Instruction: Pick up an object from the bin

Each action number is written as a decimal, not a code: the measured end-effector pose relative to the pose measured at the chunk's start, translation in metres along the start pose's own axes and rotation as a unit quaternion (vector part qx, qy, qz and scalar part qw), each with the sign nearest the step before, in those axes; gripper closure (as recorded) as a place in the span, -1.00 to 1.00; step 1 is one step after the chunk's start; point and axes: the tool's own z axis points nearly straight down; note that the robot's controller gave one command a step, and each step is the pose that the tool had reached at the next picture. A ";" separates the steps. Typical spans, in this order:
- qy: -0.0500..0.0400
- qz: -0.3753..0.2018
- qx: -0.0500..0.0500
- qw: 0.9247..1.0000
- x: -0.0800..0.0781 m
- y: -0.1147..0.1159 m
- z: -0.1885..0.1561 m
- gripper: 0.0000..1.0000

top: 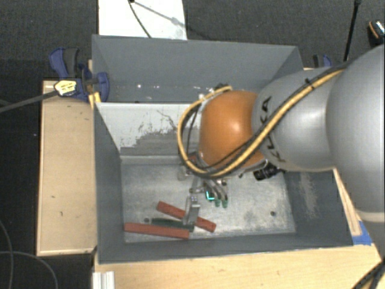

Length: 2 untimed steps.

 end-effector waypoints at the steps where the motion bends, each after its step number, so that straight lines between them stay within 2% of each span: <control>1: -0.001 -0.008 0.000 1.000 0.030 0.015 0.060 -1.00; 2: -0.008 -0.004 -0.002 1.000 0.025 0.015 0.054 1.00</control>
Offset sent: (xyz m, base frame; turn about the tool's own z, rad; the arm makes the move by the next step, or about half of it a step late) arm -0.0285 0.0144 -0.0570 -0.0114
